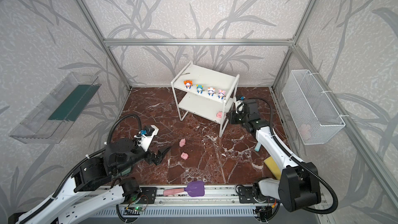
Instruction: Place and organize the plastic toys onto the shelf
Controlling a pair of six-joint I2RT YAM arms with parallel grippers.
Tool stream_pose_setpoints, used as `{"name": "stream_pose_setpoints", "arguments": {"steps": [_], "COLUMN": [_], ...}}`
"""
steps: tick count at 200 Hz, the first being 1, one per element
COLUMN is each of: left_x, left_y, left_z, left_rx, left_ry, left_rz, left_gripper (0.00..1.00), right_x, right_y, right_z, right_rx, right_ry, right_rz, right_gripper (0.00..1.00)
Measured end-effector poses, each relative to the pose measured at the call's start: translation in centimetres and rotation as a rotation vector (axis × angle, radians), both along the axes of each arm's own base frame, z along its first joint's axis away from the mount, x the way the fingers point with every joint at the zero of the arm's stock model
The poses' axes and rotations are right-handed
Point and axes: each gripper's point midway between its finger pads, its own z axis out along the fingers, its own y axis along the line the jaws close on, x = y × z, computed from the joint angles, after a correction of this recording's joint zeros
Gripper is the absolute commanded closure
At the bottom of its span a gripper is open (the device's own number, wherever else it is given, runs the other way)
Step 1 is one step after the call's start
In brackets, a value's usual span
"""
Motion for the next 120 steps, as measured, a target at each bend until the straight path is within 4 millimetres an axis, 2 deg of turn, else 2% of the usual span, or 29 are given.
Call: {"name": "stream_pose_setpoints", "arguments": {"steps": [49, 120], "left_x": [0.0, 0.1], "left_y": [0.3, 0.5], "left_z": [0.1, 0.1], "left_rx": [0.003, 0.005], "left_ry": [-0.014, -0.019], "left_rz": [0.009, 0.017], "left_gripper": [0.01, 0.01], "right_x": [1.2, 1.4], "right_y": [0.5, 1.2], "right_z": [0.5, 1.0], "right_rx": [0.006, 0.043], "right_ry": [-0.021, -0.037], "right_rz": [0.018, 0.05], "right_gripper": [0.81, 0.81]}}
